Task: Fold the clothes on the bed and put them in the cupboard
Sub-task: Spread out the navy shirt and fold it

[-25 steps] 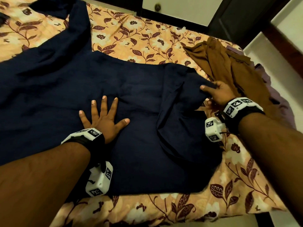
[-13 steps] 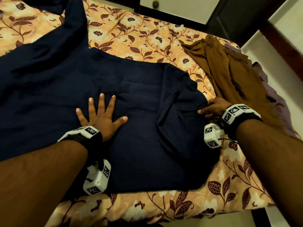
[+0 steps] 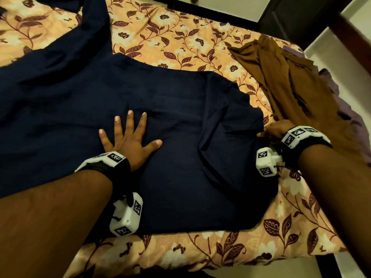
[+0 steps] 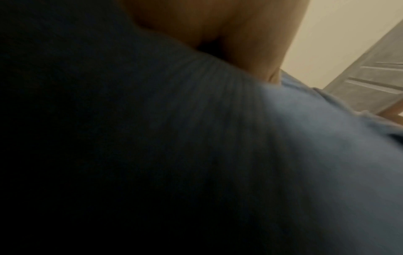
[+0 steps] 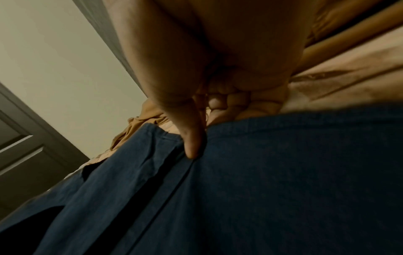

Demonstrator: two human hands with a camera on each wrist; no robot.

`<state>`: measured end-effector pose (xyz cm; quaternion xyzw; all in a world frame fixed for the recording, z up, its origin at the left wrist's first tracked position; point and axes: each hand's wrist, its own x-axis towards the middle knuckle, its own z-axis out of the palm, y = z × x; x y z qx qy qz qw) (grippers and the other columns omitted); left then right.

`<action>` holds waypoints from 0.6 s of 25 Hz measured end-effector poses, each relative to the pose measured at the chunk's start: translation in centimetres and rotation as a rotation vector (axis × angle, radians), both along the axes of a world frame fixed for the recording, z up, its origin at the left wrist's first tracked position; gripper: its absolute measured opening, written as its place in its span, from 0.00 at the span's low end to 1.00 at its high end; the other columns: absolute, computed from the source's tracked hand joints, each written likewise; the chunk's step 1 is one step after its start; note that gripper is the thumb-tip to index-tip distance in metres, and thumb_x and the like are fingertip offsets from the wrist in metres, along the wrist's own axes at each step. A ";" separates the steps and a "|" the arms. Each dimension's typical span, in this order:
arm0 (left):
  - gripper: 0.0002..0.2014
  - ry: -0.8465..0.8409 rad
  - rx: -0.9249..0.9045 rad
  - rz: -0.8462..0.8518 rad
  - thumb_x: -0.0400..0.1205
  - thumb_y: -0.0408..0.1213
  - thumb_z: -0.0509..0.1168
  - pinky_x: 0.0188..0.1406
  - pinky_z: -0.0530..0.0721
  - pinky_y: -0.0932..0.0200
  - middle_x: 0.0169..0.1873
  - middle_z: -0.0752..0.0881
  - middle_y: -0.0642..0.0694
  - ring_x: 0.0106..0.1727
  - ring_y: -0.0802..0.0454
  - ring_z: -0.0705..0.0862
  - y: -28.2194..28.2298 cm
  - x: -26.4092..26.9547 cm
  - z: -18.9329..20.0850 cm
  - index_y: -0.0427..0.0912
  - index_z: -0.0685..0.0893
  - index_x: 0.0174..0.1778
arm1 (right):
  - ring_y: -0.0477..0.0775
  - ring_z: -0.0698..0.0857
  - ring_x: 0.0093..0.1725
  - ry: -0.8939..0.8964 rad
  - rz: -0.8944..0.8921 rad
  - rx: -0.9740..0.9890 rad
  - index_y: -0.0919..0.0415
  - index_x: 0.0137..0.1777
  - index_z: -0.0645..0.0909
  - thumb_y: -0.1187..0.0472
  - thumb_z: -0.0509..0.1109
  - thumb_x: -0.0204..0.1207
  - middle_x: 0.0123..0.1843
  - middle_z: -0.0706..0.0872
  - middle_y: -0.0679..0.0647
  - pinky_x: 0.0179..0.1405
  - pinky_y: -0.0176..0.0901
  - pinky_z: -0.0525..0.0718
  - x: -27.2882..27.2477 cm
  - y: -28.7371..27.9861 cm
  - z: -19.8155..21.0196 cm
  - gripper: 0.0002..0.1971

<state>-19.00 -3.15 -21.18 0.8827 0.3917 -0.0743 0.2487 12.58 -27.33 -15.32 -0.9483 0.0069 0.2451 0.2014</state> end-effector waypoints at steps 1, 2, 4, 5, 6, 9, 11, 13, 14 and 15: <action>0.42 0.005 -0.003 -0.004 0.77 0.73 0.50 0.75 0.26 0.31 0.83 0.30 0.57 0.83 0.46 0.28 0.0 0.0 0.2 0.69 0.33 0.81 | 0.49 0.74 0.33 0.022 -0.010 -0.002 0.55 0.34 0.70 0.63 0.72 0.76 0.39 0.76 0.55 0.19 0.30 0.75 0.0 0.1 -0.1 0.14; 0.42 0.007 -0.010 -0.012 0.77 0.73 0.51 0.75 0.26 0.31 0.83 0.30 0.57 0.83 0.47 0.28 -0.1 0.0 0.4 0.69 0.34 0.81 | 0.51 0.75 0.35 0.030 0.001 0.012 0.55 0.34 0.71 0.63 0.72 0.76 0.39 0.76 0.55 0.21 0.31 0.75 0.1 0.2 -0.3 0.14; 0.43 0.021 -0.034 -0.011 0.77 0.71 0.55 0.76 0.29 0.30 0.84 0.33 0.58 0.84 0.47 0.31 0.2 0.1 0.9 0.69 0.38 0.82 | 0.53 0.78 0.39 -0.044 0.029 0.124 0.58 0.35 0.74 0.68 0.72 0.76 0.41 0.77 0.55 0.25 0.29 0.78 -0.4 0.5 -0.4 0.11; 0.42 0.024 -0.054 -0.004 0.77 0.69 0.59 0.78 0.34 0.31 0.85 0.37 0.57 0.85 0.47 0.35 0.7 0.2 1.5 0.68 0.43 0.83 | 0.55 0.80 0.43 -0.122 0.053 0.184 0.62 0.38 0.78 0.73 0.73 0.74 0.45 0.78 0.56 0.32 0.30 0.80 -0.7 0.5 -0.8 0.08; 0.40 -0.012 -0.080 -0.004 0.78 0.64 0.63 0.80 0.43 0.35 0.86 0.45 0.55 0.86 0.48 0.44 1.5 0.2 2.4 0.65 0.52 0.84 | 0.56 0.80 0.48 -0.196 0.091 0.217 0.66 0.43 0.82 0.76 0.74 0.71 0.49 0.77 0.57 0.41 0.33 0.80 -1.3 0.4 -1.0 0.06; 0.20 -0.359 -0.261 0.225 0.80 0.42 0.72 0.59 0.77 0.59 0.68 0.83 0.42 0.60 0.49 0.83 5.4 -0.9 6.1 0.44 0.84 0.68 | 0.53 0.80 0.46 -0.177 0.128 0.286 0.67 0.58 0.82 0.79 0.71 0.72 0.47 0.81 0.58 0.43 0.40 0.79 -1.8 0.0 -0.7 0.16; 0.15 -0.455 -0.042 0.366 0.79 0.38 0.72 0.56 0.82 0.57 0.56 0.88 0.43 0.50 0.49 0.85 11.7 -4.3 7.6 0.42 0.87 0.61 | 0.50 0.79 0.24 -0.020 0.066 0.400 0.60 0.53 0.80 0.75 0.69 0.75 0.27 0.81 0.56 0.20 0.36 0.76 -1.2 -0.4 -0.4 0.12; 0.24 -0.339 0.137 0.553 0.71 0.50 0.73 0.63 0.83 0.46 0.57 0.87 0.41 0.55 0.40 0.86 19.9 -9.6 6.8 0.46 0.85 0.63 | 0.51 0.67 0.14 0.073 0.031 0.373 0.57 0.39 0.75 0.64 0.68 0.79 0.20 0.67 0.58 0.17 0.31 0.67 -0.5 -0.2 -0.7 0.08; 0.33 -0.264 0.130 0.615 0.66 0.57 0.71 0.65 0.81 0.40 0.61 0.85 0.36 0.58 0.34 0.85 23.9 -12.3 5.9 0.45 0.82 0.65 | 0.50 0.63 0.12 0.074 0.051 0.346 0.58 0.33 0.70 0.60 0.67 0.81 0.20 0.64 0.57 0.15 0.30 0.64 -0.2 0.0 -0.9 0.15; 0.39 -0.227 0.101 0.658 0.64 0.62 0.70 0.66 0.80 0.36 0.64 0.83 0.30 0.61 0.30 0.83 26.4 -14.4 5.0 0.40 0.80 0.68 | 0.50 0.62 0.10 0.056 0.086 0.320 0.59 0.30 0.67 0.58 0.66 0.82 0.19 0.63 0.57 0.12 0.30 0.62 0.0 0.1 -1.1 0.19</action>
